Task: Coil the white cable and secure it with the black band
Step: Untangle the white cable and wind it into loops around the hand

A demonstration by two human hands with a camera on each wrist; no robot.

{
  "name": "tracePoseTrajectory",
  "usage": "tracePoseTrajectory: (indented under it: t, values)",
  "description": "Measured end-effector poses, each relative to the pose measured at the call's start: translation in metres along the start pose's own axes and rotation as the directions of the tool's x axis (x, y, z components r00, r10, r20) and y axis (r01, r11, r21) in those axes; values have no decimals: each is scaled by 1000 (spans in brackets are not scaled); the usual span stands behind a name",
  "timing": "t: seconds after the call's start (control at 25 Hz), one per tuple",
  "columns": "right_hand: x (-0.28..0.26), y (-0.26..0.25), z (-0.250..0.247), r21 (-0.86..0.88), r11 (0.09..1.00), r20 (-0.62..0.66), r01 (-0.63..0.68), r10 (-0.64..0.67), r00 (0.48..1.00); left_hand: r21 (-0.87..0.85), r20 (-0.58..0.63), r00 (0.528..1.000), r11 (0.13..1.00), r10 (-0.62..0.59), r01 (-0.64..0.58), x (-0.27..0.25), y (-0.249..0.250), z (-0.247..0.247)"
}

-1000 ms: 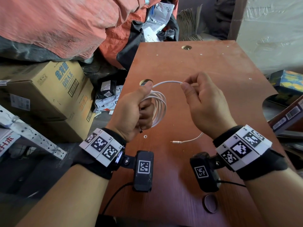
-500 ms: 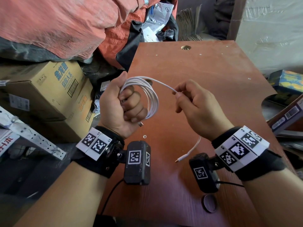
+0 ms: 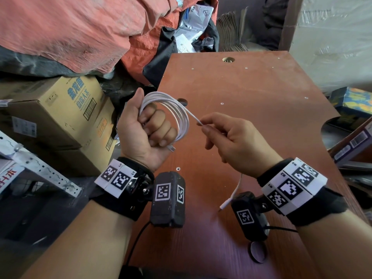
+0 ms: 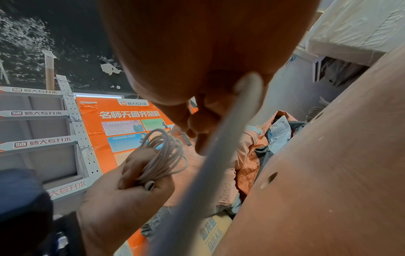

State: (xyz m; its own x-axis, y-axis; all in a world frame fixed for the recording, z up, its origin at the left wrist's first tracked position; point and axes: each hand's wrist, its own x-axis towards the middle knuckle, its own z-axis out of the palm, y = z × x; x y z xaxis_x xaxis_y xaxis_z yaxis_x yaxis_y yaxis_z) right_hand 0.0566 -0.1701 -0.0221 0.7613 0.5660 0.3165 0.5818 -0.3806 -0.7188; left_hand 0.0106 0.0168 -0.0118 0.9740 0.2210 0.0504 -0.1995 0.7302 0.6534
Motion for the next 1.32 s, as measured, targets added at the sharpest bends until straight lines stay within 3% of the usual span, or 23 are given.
tracePoseTrajectory:
  t: [0.24,0.64,0.84,1.12,1.32]
  values:
    - [1,4,5,-88,995,109,-46,56,992,-37,-18,998,997,68,-68,2,1,-1]
    - [1,3,12,-206,979,217,-10,55,975,-88,3,1000,996,5,-5,4,-4,3]
    - [0,1,11,-247,969,253,-24,88,963,-70,-86,996,997,9,-15,5,-8,6]
    - [-1,-1,13,-276,961,312,18,72,947,-8,41,999,1000,-10,10,4,-8,6]
    - [-1,-3,11,-280,960,318,28,65,946,55,59,997,998,-39,35,4,-10,5]
